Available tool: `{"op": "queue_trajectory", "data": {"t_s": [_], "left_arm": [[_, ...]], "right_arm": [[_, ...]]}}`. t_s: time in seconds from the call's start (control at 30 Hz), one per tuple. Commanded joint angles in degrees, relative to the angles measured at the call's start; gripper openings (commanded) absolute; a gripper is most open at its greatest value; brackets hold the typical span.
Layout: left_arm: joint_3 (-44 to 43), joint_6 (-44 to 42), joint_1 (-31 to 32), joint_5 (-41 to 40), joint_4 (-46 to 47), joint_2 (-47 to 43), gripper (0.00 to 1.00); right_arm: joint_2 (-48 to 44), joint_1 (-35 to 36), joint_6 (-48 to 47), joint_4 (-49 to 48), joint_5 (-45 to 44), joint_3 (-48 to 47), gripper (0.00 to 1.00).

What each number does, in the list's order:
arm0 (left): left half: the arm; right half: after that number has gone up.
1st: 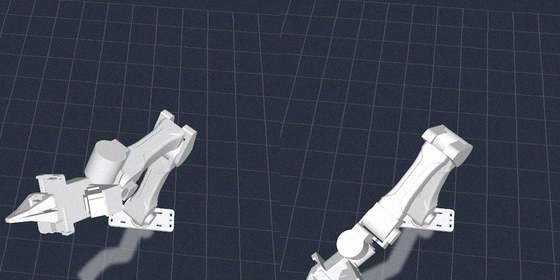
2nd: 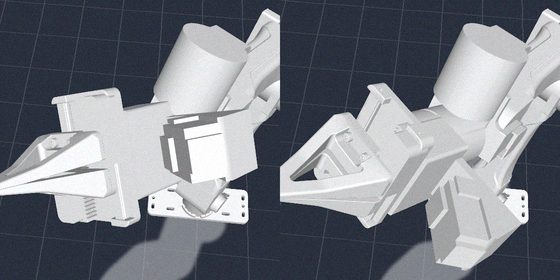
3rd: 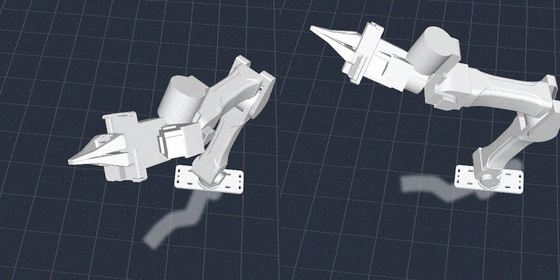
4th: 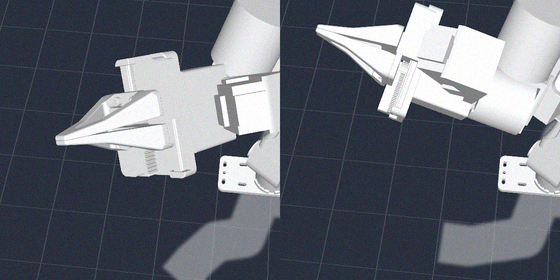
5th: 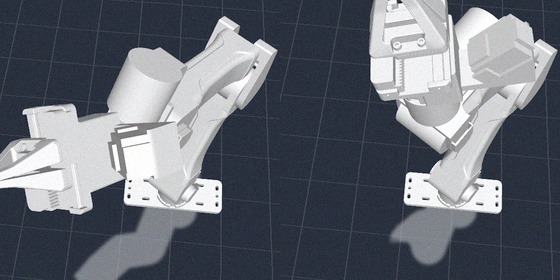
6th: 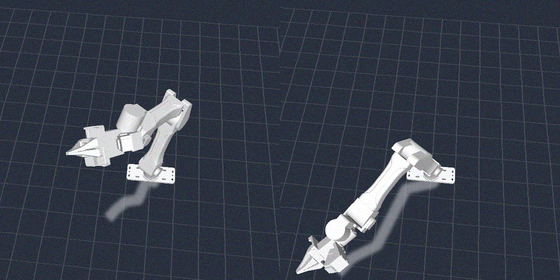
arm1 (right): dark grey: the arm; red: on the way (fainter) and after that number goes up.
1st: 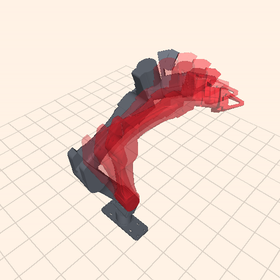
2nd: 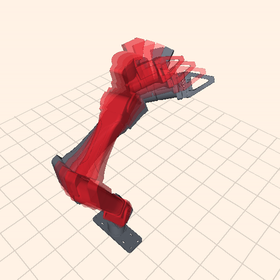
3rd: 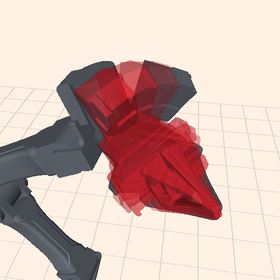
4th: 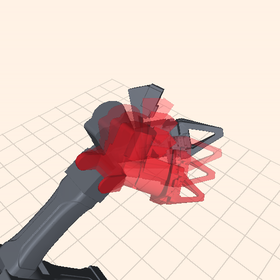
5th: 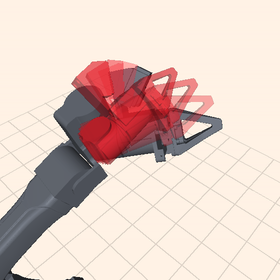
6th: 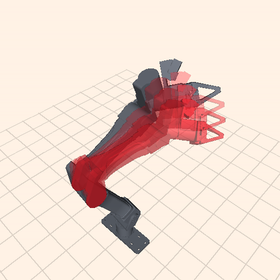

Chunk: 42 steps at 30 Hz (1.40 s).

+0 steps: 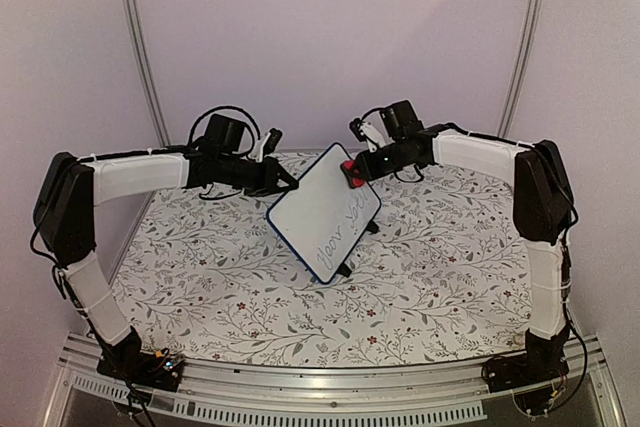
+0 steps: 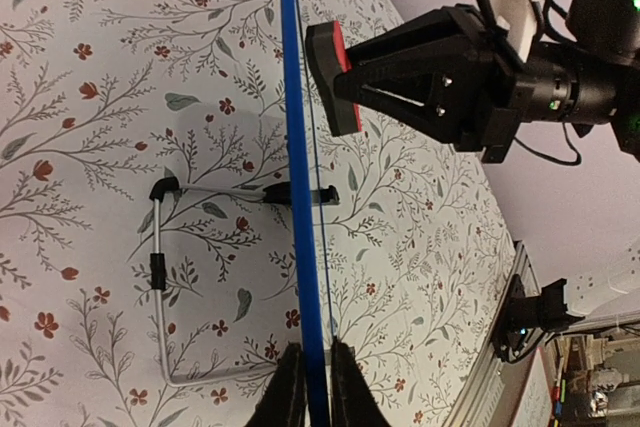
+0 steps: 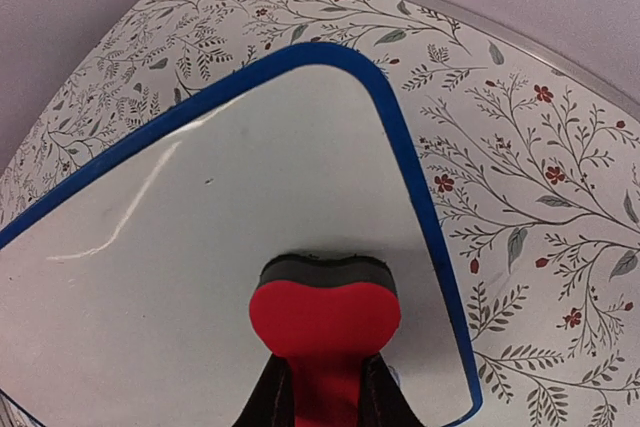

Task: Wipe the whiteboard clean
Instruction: Erase the whiteboard at the center of the board.

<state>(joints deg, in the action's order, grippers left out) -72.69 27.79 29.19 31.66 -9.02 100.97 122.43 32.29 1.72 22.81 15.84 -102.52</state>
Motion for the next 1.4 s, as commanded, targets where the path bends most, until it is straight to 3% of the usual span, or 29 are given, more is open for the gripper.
{"op": "queue_trajectory", "data": {"t_s": [0.0,0.23,0.63,1.07,1.37], "left_arm": [[0.4,-0.7,0.3,1.4,1.6,-0.3,0.09],[0.4,-0.4,0.3,1.6,1.8,-0.4,0.09],[0.8,-0.4,0.3,0.9,2.1,-0.7,0.1],[1.7,-0.1,-0.3,-0.6,2.9,-2.6,0.36],[2.5,-0.5,-0.2,-1.7,3.4,-4.8,0.58]], "right_arm": [[2.1,0.3,0.8,1.1,2.4,0.1,0.05],[-1.9,1.7,1.4,-2.8,4.6,8.3,0.05],[-9.1,6.0,0.5,-1.4,2.2,13.1,0.05],[-25.4,7.2,2.8,-2.2,-4.8,26.8,0.05],[-30.4,7.2,4.6,-5.3,-7.9,33.6,0.05]]}}
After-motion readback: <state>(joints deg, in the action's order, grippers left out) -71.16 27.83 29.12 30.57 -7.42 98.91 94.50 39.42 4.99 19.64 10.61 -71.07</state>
